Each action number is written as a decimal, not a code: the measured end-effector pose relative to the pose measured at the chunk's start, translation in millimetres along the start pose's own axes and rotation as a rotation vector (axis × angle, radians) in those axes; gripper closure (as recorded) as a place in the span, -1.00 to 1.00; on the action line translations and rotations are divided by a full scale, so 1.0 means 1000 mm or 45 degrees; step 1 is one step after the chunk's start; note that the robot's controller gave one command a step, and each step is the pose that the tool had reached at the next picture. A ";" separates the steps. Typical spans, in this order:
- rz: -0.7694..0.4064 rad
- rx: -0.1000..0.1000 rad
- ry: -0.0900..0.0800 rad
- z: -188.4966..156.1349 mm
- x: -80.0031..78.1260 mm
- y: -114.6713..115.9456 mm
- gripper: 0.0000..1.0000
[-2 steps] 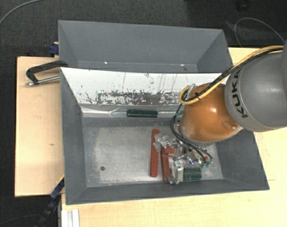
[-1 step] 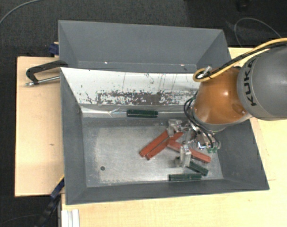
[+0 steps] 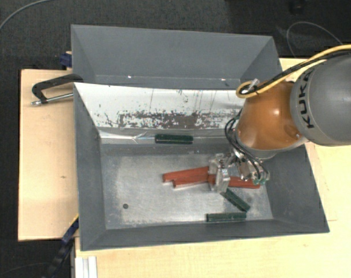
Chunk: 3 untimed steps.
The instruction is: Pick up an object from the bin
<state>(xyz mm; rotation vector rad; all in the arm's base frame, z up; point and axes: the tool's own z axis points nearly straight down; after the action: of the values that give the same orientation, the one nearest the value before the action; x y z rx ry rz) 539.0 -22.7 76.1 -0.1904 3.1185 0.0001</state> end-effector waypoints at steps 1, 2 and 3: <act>-0.510 -0.006 0.008 0.001 -0.026 -0.019 1.00; -0.817 -0.006 0.005 0.002 -0.012 -0.056 1.00; -1.520 -0.010 0.006 0.004 -0.031 -0.065 1.00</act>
Offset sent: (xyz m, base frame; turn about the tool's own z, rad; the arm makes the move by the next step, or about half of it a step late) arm 0.0240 -0.0187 -0.0061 -0.4010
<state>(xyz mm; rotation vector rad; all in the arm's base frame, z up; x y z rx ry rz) 578.1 -83.0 73.2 -1.9147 2.4785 -0.0043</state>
